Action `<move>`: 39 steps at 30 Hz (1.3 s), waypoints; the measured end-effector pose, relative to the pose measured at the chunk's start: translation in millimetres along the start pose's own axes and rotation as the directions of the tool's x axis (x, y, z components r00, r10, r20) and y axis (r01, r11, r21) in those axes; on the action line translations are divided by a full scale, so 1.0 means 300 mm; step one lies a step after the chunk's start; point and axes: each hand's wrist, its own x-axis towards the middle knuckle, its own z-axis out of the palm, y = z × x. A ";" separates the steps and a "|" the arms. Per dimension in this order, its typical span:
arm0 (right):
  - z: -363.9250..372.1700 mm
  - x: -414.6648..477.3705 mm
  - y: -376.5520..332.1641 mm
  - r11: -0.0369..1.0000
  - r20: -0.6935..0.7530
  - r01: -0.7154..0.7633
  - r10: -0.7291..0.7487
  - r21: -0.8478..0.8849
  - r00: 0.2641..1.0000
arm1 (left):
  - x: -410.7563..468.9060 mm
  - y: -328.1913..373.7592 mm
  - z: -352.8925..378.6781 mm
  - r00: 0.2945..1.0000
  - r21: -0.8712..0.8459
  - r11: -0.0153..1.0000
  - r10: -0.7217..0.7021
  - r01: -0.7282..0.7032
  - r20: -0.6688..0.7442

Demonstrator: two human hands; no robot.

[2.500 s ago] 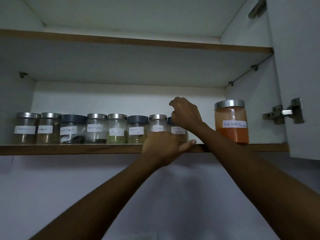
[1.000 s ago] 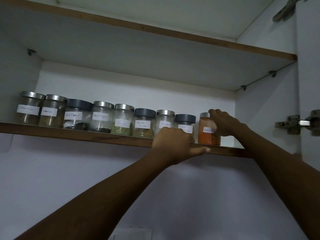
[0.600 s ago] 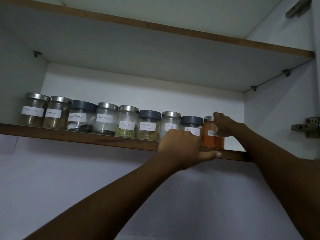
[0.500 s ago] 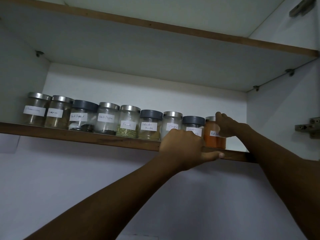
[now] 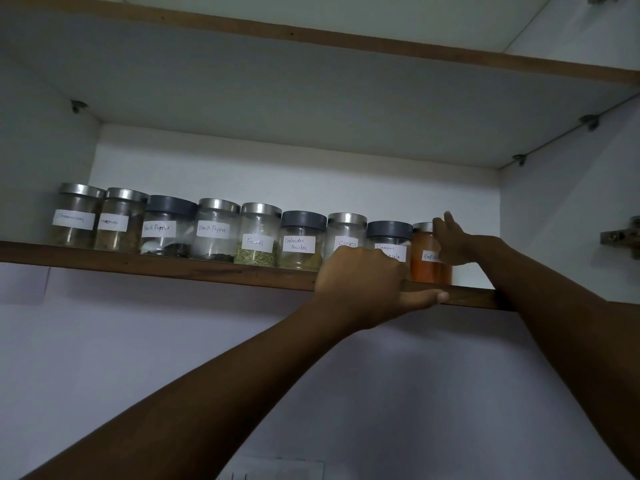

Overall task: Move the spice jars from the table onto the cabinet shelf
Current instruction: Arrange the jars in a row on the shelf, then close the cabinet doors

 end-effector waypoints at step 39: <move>-0.734 -1.314 0.016 0.994 -0.535 0.065 -0.011 0.083 0.845 | -0.268 0.243 -0.622 0.937 -0.164 0.984 0.123 -0.072 0.326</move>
